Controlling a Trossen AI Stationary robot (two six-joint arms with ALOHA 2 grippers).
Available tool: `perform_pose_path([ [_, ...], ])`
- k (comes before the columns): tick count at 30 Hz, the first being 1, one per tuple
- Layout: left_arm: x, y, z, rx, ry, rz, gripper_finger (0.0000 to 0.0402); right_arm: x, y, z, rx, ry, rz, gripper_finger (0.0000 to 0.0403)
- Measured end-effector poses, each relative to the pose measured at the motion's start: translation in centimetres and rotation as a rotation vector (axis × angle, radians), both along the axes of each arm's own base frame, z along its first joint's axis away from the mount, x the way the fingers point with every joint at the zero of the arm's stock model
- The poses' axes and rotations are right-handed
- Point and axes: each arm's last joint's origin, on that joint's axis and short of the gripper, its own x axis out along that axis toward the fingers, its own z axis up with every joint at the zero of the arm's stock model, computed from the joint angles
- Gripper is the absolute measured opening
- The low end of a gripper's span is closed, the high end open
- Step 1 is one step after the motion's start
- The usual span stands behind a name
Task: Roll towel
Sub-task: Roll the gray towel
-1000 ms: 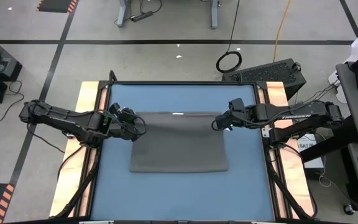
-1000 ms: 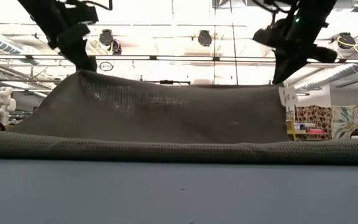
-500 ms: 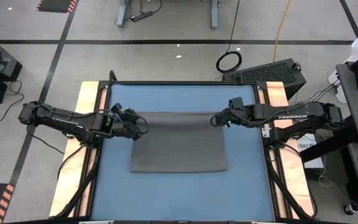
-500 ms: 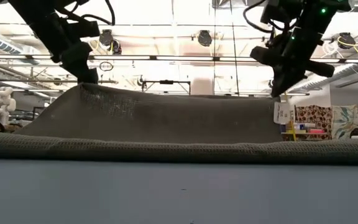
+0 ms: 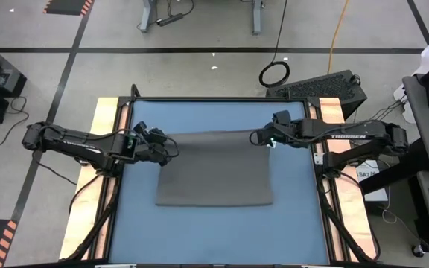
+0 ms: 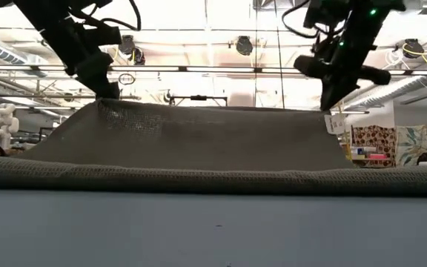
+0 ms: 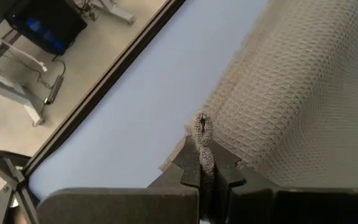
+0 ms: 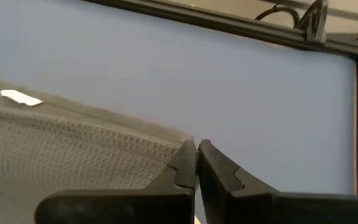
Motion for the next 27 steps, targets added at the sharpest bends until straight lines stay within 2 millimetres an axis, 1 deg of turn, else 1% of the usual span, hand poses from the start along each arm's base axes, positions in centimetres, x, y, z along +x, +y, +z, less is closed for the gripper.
perform_pose_path([
  [4,0.0,0.5,-0.1,0.001,0.008,0.028,0.0004,1.1,-0.9,-1.0,-0.010,0.033,0.005,0.0000],
  [7,-0.1,0.8,-0.1,0.009,0.022,0.027,0.0004,1.8,-1.2,-1.7,-0.006,0.051,0.009,0.0000],
  [11,-0.1,1.0,-0.1,0.024,0.047,0.015,0.0004,2.1,-1.4,-3.0,0.042,0.079,-0.061,0.0000],
  [16,0.1,1.3,-0.2,0.027,0.056,0.025,0.0004,2.6,-1.5,-4.1,0.080,0.125,-0.043,0.0000],
  [22,0.5,1.3,-0.6,0.024,0.072,0.023,0.0004,2.8,-1.7,-4.5,0.089,0.134,-0.059,0.0000],
  [27,1.1,1.3,-0.9,0.007,0.068,0.012,0.0004,2.3,-1.7,-4.4,0.100,0.147,-0.090,0.0000],
])
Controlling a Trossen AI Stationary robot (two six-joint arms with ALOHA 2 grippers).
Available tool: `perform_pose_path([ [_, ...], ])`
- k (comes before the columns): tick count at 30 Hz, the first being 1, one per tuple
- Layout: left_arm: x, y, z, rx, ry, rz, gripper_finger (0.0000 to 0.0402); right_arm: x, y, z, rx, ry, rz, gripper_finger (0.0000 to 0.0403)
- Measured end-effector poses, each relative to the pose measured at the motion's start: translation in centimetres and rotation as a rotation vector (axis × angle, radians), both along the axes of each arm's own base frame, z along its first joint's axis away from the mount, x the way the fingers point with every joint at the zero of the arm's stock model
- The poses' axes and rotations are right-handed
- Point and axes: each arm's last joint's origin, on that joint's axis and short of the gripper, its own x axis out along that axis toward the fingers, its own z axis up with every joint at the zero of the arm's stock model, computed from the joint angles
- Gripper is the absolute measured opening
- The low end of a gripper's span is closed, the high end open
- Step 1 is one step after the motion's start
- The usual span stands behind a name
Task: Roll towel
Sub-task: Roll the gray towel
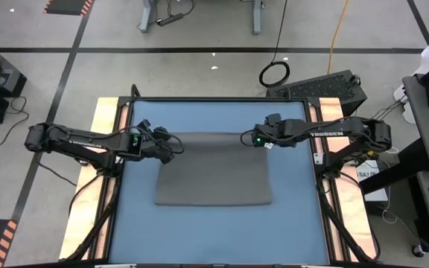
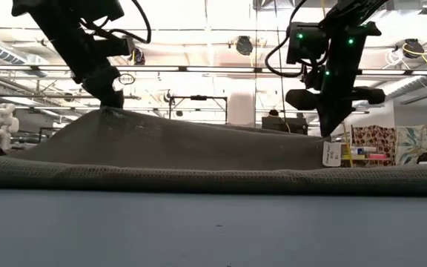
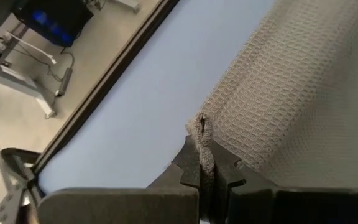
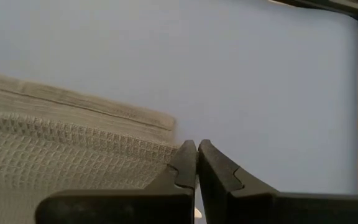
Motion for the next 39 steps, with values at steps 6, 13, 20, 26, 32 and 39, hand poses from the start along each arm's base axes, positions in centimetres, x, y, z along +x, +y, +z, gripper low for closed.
perform_pose_path([
  [6,0.2,0.0,-0.1,-0.003,-0.005,-0.001,0.0004,-0.4,0.1,0.7,-0.004,-0.022,-0.004,0.0000],
  [13,0.2,0.0,-0.1,0.000,0.001,-0.006,0.0004,-0.4,-0.4,0.5,-0.012,-0.006,-0.012,0.0000],
  [20,0.2,0.0,-0.1,0.002,0.003,-0.005,0.0004,0.2,-1.1,-0.5,-0.007,0.021,0.000,0.0000],
  [26,1.0,0.0,-1.4,0.013,0.074,0.001,0.0004,0.3,-1.1,-0.6,-0.005,0.025,0.006,0.0000],
  [32,1.8,0.1,-2.9,0.047,0.156,0.020,0.0009,0.3,-1.1,-0.6,0.006,0.019,0.008,0.0000],
  [39,1.9,0.4,-3.2,0.074,0.180,0.038,0.0027,0.4,-1.1,-0.6,0.013,0.010,0.012,0.0000],
])
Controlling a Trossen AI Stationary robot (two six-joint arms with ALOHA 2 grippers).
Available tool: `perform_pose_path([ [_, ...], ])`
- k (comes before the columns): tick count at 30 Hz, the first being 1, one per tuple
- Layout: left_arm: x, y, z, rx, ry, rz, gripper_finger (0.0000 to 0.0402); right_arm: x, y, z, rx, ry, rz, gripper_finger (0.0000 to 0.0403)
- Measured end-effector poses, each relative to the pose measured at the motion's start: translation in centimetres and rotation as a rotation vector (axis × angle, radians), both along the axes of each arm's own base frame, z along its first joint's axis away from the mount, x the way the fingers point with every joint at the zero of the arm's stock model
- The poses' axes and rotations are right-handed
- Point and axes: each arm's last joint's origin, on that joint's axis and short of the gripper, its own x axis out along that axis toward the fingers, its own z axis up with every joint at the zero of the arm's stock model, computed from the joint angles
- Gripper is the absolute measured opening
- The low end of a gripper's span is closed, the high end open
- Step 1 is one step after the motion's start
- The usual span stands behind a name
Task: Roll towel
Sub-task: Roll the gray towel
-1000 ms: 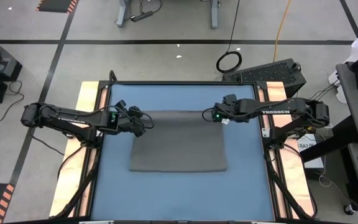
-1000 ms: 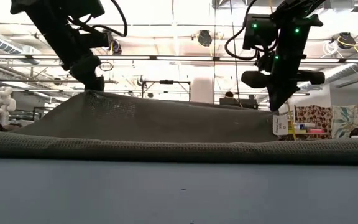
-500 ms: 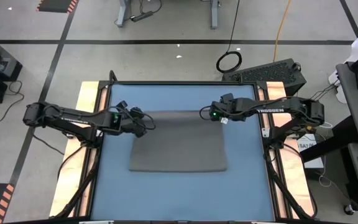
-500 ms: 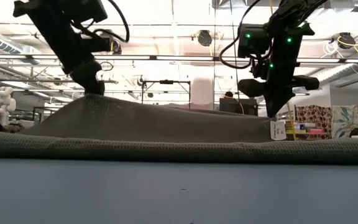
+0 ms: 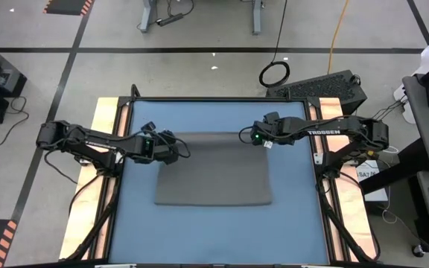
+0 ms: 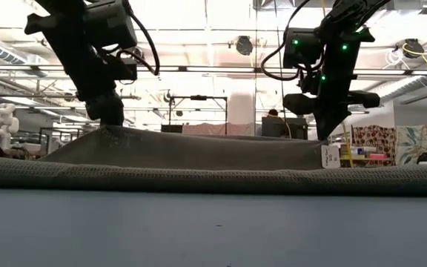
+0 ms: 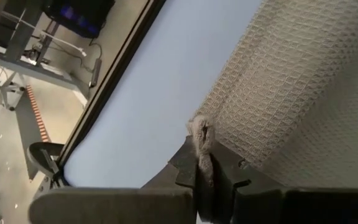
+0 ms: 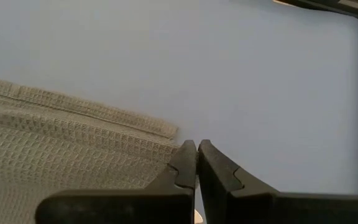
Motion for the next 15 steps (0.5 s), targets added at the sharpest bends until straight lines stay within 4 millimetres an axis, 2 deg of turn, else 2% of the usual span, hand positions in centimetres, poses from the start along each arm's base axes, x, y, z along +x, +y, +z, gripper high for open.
perform_pose_path([
  [15,-0.5,2.5,0.3,0.000,-0.005,0.116,0.0132,0.1,0.0,0.0,0.001,-0.014,0.001,0.0000],
])
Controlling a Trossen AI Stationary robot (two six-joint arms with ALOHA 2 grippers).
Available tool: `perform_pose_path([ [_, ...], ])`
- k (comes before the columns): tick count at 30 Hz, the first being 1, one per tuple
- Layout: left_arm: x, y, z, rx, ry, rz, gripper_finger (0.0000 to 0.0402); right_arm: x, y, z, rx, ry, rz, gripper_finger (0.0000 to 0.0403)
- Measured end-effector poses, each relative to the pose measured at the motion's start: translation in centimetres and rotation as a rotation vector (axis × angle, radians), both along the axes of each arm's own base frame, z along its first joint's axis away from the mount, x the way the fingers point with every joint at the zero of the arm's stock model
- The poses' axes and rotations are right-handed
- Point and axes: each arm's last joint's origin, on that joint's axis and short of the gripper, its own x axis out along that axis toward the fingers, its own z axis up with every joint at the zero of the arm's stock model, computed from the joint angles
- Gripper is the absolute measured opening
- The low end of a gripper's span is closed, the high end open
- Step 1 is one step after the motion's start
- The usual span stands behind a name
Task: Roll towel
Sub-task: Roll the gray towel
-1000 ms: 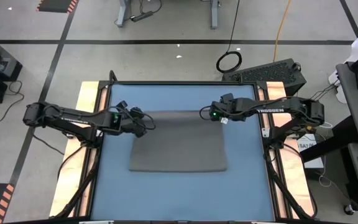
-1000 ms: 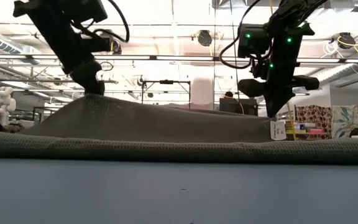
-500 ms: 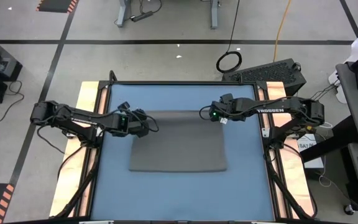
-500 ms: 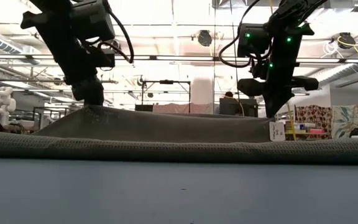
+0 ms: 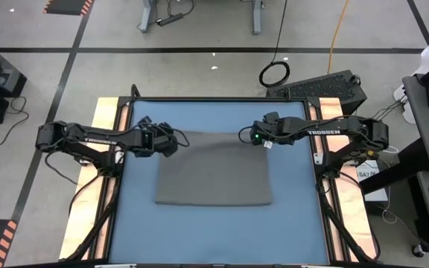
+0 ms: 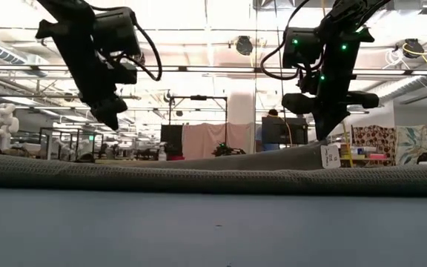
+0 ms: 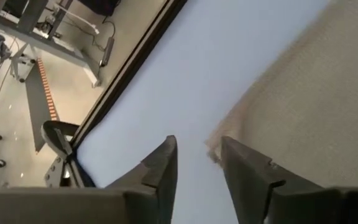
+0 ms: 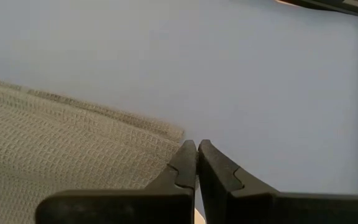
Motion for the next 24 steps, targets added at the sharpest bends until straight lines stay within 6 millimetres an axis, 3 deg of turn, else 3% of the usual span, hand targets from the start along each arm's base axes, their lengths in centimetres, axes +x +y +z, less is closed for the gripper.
perform_pose_path([
  [7,-1.1,1.0,4.5,0.002,-0.059,0.062,0.0148,0.0,0.0,0.0,-0.007,-0.003,0.002,0.0000],
  [12,-3.3,3.2,7.2,-0.087,-0.193,0.155,0.0148,0.1,-0.1,0.0,-0.013,-0.010,0.005,0.0000],
  [17,-5.1,6.0,6.7,-0.267,-0.241,0.230,0.0148,0.2,-0.1,0.1,-0.015,-0.005,0.017,0.0000],
  [24,-5.4,9.0,5.7,-0.387,-0.270,0.199,0.0148,0.1,-0.1,0.0,-0.001,-0.004,0.017,0.0012],
])
